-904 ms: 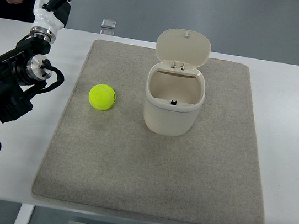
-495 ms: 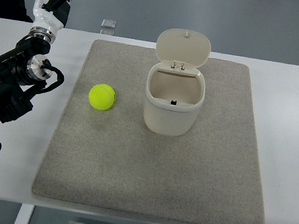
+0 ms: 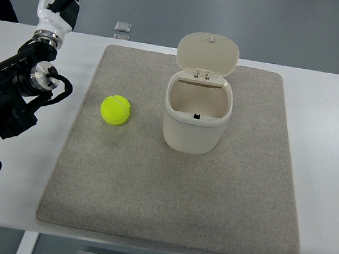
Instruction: Put tennis ball into box with left hand
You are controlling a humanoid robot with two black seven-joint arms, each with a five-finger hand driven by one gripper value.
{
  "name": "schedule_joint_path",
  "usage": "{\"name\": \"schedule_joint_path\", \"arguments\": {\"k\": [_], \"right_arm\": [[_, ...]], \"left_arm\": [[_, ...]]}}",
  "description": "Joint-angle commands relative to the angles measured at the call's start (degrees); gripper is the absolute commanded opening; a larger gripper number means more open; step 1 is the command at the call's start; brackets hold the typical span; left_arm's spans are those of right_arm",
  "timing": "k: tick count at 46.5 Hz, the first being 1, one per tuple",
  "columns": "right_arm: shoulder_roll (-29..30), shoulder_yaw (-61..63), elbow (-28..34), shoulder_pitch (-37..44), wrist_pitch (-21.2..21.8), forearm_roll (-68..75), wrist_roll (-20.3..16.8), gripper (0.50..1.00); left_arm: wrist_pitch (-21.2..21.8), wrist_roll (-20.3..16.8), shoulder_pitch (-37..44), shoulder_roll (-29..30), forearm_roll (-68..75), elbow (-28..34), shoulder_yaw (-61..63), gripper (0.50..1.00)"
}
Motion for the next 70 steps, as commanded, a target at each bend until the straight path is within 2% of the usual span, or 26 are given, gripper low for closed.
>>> {"name": "schedule_joint_path", "arguments": {"k": [1,15,31,40,51,60,70], "right_arm": [[0.0,0.0,0.0,0.0,0.0,0.0,-0.08,0.901],[0.0,0.0,0.0,0.0,0.0,0.0,0.0,0.903],[0.0,0.0,0.0,0.0,0.0,0.0,0.0,0.903],[0.0,0.0,0.0,0.0,0.0,0.0,0.0,0.901],[0.0,0.0,0.0,0.0,0.0,0.0,-0.08,0.901],[0.0,0.0,0.0,0.0,0.0,0.0,-0.08,0.903],[0.0,0.0,0.0,0.0,0.0,0.0,-0.08,0.901]], "left_arm": [[0.0,0.0,-0.01,0.0,0.01,-0.07,0.09,0.99],[-0.79,0.88,-0.54,0.97,0.89,-0.16,2.1,0.99],[-1.67,1.23,-4.32,5.54,0.89,-1.48,21.7,0.99],[-5.27,1.75,-6.25,7.99,0.97,-1.56,28.38,0.99],[-8.43,2.11,-11.35,10.1,0.97,-1.65,44.28,0.99],[-11.42,2.11,-13.81,11.95,1.24,-1.83,52.55,0.99],[-13.09,2.02,-14.6,15.03,5.27,-5.16,57.48,0.99]]}}
